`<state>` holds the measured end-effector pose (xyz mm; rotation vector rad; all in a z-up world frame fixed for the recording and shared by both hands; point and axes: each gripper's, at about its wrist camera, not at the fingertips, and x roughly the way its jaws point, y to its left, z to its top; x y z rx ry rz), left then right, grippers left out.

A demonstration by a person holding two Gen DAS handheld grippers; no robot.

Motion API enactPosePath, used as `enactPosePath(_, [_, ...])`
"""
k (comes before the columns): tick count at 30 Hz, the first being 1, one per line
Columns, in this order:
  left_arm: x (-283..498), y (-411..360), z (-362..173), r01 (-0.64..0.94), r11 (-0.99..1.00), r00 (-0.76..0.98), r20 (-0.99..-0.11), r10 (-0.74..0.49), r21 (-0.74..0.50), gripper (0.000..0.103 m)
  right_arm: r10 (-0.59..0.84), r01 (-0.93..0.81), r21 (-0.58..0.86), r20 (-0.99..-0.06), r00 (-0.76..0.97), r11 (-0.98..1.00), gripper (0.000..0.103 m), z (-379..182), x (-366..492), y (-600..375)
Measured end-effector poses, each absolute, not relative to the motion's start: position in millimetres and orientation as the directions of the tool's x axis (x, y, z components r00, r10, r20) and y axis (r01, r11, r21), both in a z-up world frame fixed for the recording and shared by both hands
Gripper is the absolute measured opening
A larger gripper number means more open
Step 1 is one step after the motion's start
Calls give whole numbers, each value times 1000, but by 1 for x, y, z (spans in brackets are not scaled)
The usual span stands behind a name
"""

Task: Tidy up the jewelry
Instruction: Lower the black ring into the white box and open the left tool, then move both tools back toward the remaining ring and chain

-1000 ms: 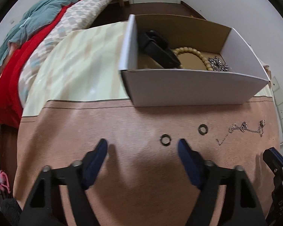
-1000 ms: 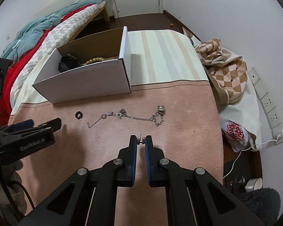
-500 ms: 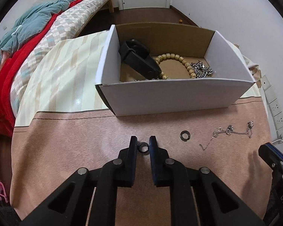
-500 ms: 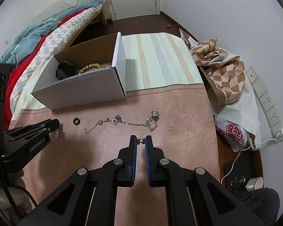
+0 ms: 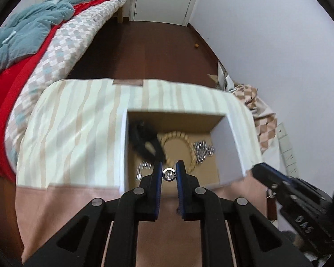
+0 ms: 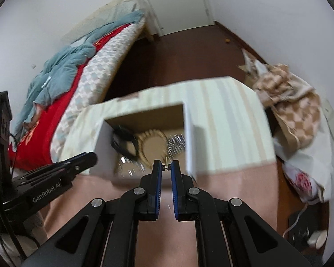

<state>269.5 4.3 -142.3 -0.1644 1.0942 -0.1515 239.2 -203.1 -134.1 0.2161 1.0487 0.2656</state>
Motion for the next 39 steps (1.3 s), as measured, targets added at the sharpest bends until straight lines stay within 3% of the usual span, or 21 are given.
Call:
enactPosePath(11, [329, 1, -149, 0, 958, 363, -893, -267, -287, 13, 364, -168, 325, -875, 320, 930, 10, -159, 323, -192])
enactPosePath(12, [331, 2, -147, -7, 961, 367, -894, -256, -278, 17, 360, -168, 322, -876, 321, 932, 20, -159, 324, -193])
enactPosePath(13, [332, 3, -145, -6, 963, 377, -893, -247, -269, 31, 361, -167, 323, -874, 325, 932, 27, -158, 324, -194])
enactPosePath(14, [332, 4, -142, -7, 966, 391, -890, -234, -257, 56, 364, -164, 327, -870, 332, 931, 43, -156, 323, -196])
enactPosePath(15, [330, 6, -139, -11, 969, 408, -886, -220, -246, 66, 368, -161, 332, -867, 336, 930, 51, -155, 323, -199])
enactPosePath(16, [328, 8, -137, -13, 971, 424, -881, -210, -237, 72, 364, -155, 330, -866, 344, 931, 51, -153, 321, -201])
enactPosePath(21, [315, 15, -135, -32, 987, 451, -884, -125, -156, 75, 328, -132, 300, -864, 383, 945, 51, -147, 304, -209])
enactPosePath(23, [304, 18, -136, -42, 992, 459, -884, -88, -121, 91, 290, -123, 263, -868, 403, 957, 51, -143, 293, -211])
enactPosePath(25, [293, 20, -138, -49, 996, 466, -884, -48, -80, 100, 238, -114, 209, -871, 430, 971, 52, -139, 280, -211])
enactPosePath(28, [277, 21, -141, -61, 998, 470, -883, 5, -26, 101, 157, -99, 126, -883, 442, 987, 72, -137, 266, -206])
enactPosePath(30, [266, 22, -141, -66, 998, 478, -878, 26, -6, 102, 102, -92, 67, -886, 453, 993, 94, -135, 256, -203])
enactPosePath(32, [255, 22, -141, -76, 997, 483, -874, 54, 20, 102, 64, -86, 27, -884, 463, 996, 101, -133, 247, -200])
enactPosePath(39, [225, 24, -129, -90, 994, 509, -855, 96, 58, 102, 3, -63, -34, -859, 513, 997, 103, -110, 217, -194])
